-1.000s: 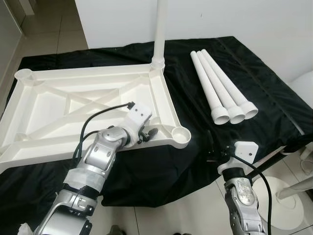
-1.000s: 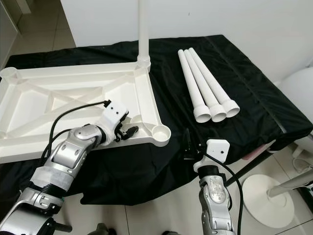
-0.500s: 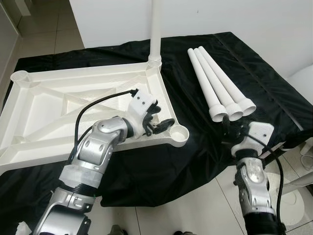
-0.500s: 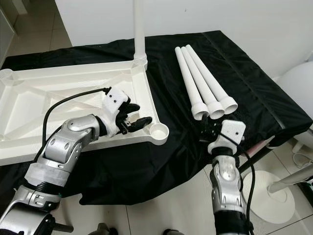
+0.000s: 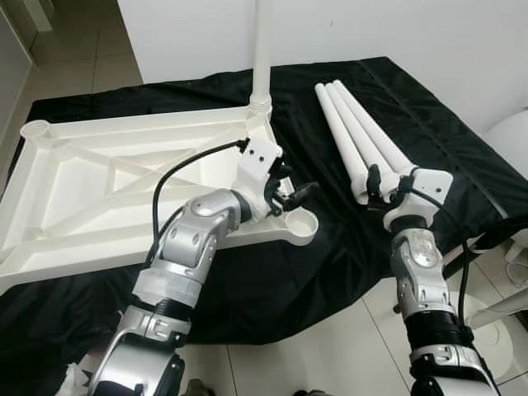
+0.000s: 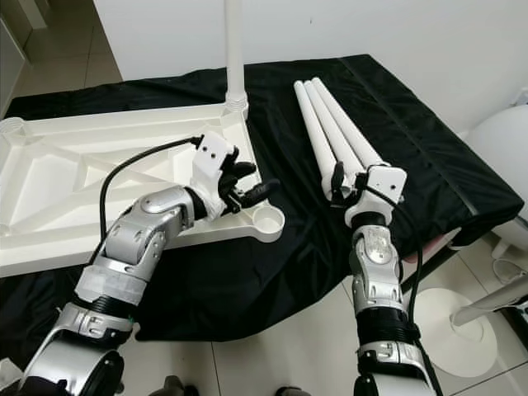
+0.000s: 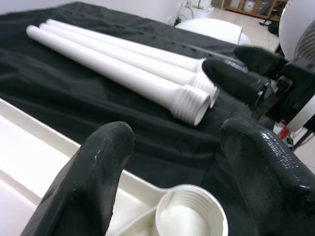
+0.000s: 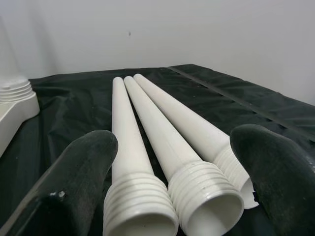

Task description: Building children table

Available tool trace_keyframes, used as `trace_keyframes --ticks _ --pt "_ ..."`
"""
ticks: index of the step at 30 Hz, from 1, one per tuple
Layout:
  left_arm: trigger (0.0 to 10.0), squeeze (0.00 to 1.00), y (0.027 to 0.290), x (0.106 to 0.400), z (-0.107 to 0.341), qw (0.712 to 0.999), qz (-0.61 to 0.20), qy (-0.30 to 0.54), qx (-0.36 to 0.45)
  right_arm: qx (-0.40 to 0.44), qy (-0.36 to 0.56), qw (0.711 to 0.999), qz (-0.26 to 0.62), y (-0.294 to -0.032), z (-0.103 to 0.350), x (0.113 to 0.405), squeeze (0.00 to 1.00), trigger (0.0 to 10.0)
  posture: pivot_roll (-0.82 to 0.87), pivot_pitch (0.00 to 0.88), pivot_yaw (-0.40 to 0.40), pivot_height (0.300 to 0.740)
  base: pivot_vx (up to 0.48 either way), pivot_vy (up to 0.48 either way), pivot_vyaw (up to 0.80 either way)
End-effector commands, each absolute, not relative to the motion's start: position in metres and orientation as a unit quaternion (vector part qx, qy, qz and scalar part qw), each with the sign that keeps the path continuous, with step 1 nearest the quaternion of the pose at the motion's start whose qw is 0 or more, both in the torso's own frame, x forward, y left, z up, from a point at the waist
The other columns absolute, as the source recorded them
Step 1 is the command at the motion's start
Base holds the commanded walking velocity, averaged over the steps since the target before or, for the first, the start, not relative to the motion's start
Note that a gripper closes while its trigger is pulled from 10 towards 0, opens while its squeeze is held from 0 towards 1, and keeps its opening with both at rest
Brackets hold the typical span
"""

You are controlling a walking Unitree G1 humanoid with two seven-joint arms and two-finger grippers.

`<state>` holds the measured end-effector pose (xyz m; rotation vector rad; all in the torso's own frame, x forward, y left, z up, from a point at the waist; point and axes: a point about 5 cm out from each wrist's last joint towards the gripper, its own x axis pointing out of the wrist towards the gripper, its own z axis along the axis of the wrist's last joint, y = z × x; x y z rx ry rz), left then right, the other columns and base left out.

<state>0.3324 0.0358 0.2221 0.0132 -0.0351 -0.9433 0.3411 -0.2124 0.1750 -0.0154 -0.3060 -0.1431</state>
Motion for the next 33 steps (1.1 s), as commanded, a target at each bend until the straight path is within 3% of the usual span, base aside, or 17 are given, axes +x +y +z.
trace_keyframes --ticks 1,11,20,26,33 --pt "10.0 0.0 0.036 0.339 0.223 0.921 -0.39 -0.006 0.005 -0.011 -0.153 0.985 -0.073 -0.215 0.179 0.344 0.0 10.0 0.0 0.089 0.08 0.74 0.0 0.0 0.0" --pt "10.0 0.0 0.033 0.346 0.225 0.934 -0.356 -0.007 0.003 -0.015 -0.116 0.991 -0.067 -0.208 0.169 0.355 0.0 10.0 0.01 0.103 0.077 0.74 0.0 0.0 0.0" --pt "10.0 0.0 0.033 0.34 0.21 0.911 -0.41 -0.002 0.038 -0.002 -0.094 0.994 -0.049 -0.204 0.162 0.357 0.0 10.0 0.02 0.113 0.019 0.74 0.0 0.0 0.0" --pt "10.0 0.0 0.03 0.341 0.211 0.917 -0.397 -0.009 0.044 0.0 -0.083 0.996 -0.03 -0.202 0.159 0.359 0.0 10.0 0.03 0.115 0.005 0.74 0.0 0.0 0.0" --pt "10.0 0.0 0.028 0.341 0.216 0.934 -0.357 -0.011 -0.009 0.006 -0.065 0.997 -0.034 -0.208 0.155 0.363 0.0 10.0 0.05 0.115 -0.006 0.74 0.0 0.0 0.0"
